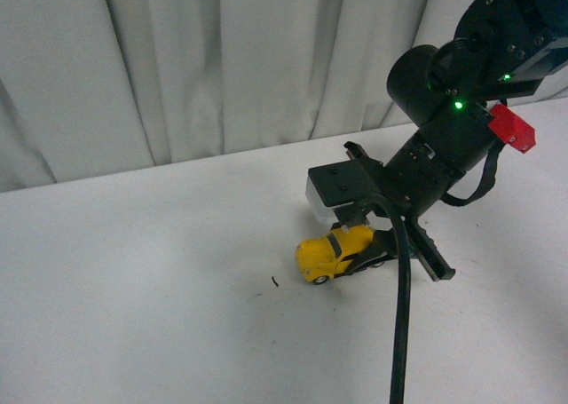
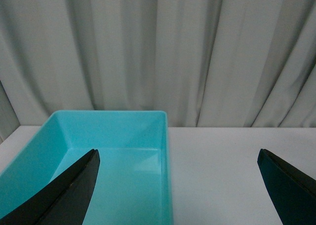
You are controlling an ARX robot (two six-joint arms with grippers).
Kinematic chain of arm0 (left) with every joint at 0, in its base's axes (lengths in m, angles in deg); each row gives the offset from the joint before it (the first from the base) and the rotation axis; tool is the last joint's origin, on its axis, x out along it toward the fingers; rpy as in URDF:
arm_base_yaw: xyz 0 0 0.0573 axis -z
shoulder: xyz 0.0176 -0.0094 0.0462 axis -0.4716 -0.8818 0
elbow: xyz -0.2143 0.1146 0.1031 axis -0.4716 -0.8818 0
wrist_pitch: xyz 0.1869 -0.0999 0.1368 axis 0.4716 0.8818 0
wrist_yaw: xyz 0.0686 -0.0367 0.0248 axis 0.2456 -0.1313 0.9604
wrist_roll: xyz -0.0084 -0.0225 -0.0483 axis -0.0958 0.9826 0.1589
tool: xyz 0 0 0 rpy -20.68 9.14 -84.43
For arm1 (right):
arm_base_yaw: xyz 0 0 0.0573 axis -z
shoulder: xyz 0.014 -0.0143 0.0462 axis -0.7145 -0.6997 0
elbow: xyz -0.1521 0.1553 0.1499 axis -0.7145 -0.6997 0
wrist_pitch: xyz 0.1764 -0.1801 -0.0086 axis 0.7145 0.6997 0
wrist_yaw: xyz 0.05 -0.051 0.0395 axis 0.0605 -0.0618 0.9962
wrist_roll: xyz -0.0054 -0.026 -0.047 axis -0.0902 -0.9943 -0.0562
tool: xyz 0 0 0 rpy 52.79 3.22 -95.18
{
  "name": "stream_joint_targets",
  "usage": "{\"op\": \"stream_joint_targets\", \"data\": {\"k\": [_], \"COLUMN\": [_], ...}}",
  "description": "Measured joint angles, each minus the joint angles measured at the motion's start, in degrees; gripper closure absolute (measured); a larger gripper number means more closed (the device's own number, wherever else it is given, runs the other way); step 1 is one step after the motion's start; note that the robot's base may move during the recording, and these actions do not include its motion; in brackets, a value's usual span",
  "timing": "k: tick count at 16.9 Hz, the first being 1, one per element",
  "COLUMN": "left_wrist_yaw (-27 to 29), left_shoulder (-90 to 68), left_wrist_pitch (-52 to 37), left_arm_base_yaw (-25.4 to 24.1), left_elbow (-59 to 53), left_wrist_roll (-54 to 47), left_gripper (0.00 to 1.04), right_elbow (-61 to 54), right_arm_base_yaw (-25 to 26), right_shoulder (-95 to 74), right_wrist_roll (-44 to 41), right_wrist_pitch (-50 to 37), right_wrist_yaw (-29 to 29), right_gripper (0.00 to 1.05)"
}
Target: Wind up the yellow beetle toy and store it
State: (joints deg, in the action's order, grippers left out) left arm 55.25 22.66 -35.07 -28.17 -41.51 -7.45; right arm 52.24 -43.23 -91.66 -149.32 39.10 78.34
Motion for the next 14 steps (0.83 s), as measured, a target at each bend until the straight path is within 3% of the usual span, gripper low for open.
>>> {"op": "stream_joint_targets", "data": {"k": [10,14], "left_wrist_yaw": [0.0,0.0], "left_shoulder": [0.0,0.0], "left_wrist_pitch": [0.0,0.0], "left_arm_base_yaw": [0.0,0.0], "left_elbow": [0.0,0.0], "left_wrist_roll": [0.0,0.0], "left_gripper": [0.07,0.07], "right_elbow": [-4.7,-6.6], "right_arm_base_yaw": [8.7,14.6], "right_shoulder": [1.9,2.3], "right_wrist_roll": [-4.8,-5.6], "right_wrist_pitch": [0.3,1.2], "right_wrist_yaw": [1.8,2.9], "right_gripper": [0.63,0.63]}}
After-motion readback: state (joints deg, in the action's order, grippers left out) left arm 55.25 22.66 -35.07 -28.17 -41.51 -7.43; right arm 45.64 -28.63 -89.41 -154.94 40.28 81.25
